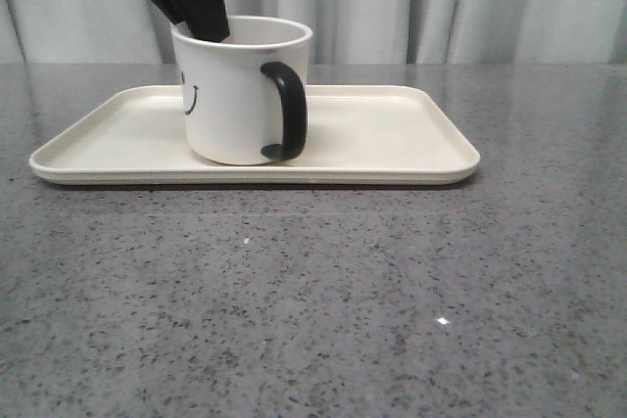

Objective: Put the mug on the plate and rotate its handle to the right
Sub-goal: 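Carry the mug with the left gripper and lower it onto the tray, then open the left gripper and lift it away from the mug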

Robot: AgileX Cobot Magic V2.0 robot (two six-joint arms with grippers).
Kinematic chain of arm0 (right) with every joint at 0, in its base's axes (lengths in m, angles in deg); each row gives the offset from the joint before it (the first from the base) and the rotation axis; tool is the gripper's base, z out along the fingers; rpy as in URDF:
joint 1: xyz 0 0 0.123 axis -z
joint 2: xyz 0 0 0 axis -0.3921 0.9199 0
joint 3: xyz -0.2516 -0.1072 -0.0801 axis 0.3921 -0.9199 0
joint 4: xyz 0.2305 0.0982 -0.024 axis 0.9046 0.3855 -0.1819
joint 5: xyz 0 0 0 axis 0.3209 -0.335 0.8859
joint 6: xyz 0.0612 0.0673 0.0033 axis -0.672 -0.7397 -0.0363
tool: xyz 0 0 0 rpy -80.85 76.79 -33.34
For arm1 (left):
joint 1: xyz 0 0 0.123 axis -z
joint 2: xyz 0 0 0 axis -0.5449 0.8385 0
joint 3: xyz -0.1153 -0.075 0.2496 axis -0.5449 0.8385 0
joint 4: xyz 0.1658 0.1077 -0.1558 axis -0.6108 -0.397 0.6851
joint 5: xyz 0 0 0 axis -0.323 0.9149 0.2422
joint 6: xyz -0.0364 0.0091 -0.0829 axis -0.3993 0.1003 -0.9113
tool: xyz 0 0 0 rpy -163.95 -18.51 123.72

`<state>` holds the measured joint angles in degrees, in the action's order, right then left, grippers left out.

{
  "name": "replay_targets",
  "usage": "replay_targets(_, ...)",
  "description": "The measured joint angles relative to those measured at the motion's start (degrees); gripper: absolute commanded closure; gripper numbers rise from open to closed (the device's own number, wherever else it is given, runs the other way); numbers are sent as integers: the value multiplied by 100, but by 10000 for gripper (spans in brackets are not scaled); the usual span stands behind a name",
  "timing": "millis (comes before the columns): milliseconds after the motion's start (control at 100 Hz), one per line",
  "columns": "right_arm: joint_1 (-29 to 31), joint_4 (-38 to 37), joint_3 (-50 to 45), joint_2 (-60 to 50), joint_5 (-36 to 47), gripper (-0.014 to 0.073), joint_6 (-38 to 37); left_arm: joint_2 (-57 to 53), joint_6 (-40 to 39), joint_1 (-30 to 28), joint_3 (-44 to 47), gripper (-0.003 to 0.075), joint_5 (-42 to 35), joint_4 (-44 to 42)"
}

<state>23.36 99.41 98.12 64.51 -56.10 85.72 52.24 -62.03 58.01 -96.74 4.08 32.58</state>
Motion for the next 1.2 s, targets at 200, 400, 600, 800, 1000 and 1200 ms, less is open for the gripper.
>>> replay_targets(200,0,0,0,0,0,66,0,0,0,0,0,389,10,75)
replay_targets(400,0,0,0,0,0,66,0,0,0,0,-26,382,22,101)
replay_targets(600,0,0,0,0,-9,66,0,0,0,0,-334,382,108,135)
replay_targets(800,0,0,0,0,-45,66,0,-101,-35,0,-840,382,229,134)
replay_targets(1000,0,0,0,0,-42,66,0,-314,-221,0,-1134,384,255,-337)
replay_targets(1200,0,0,0,0,-42,66,0,-811,-537,0,-1144,384,299,-1193)
